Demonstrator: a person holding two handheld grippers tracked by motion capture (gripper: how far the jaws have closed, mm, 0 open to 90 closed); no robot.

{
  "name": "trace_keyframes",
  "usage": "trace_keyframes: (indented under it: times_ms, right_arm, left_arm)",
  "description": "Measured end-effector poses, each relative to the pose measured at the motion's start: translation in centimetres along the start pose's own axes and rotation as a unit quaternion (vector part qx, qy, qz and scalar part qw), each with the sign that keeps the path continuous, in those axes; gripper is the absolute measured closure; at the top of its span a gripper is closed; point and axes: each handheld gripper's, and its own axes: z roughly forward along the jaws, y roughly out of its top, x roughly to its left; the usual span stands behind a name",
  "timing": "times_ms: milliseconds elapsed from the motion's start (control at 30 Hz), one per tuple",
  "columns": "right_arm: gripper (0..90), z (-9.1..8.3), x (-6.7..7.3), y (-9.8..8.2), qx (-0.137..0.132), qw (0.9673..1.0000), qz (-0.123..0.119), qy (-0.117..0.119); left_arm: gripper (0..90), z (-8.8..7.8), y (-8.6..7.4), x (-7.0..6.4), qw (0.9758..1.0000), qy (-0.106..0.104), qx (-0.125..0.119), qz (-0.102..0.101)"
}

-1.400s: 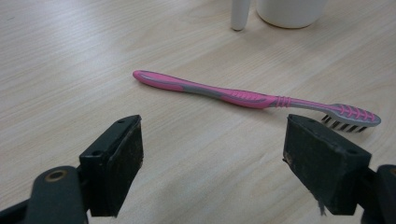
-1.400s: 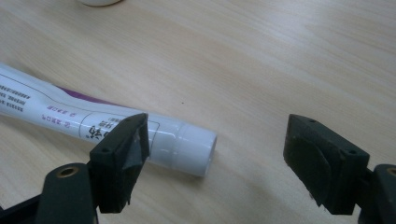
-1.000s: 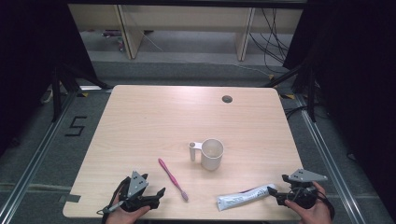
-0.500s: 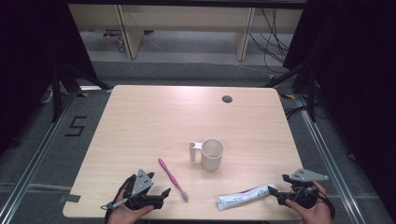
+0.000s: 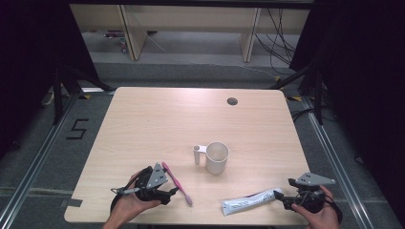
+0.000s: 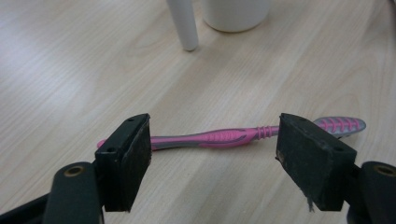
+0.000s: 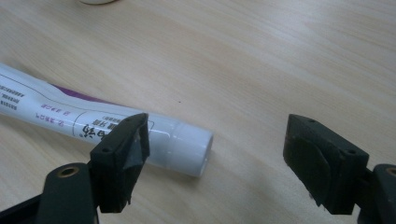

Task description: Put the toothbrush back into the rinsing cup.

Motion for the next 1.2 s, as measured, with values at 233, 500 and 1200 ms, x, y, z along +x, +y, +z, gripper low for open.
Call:
trace_keyframes:
  times_ms: [233, 500, 1200]
  right_arm:
    - [23.7, 0.0, 0.2, 0.0, 0.006, 0.9998, 0.016, 0.004]
    - [23.7, 0.0, 0.0, 0.0, 0.003, 1.0, 0.0, -0.002]
    - [23.7, 0.1, -0.1, 0.0, 0.003, 1.0, -0.005, 0.0]
  left_arm:
    - [29.8, 0.5, 0.5, 1.1, 0.9993, -0.01, 0.028, 0.024]
    - [31.1, 1.4, 1.2, 1.4, 0.9927, -0.039, 0.085, 0.075]
    - [34.0, 3.6, 3.0, 1.3, 0.9704, -0.096, 0.141, 0.171]
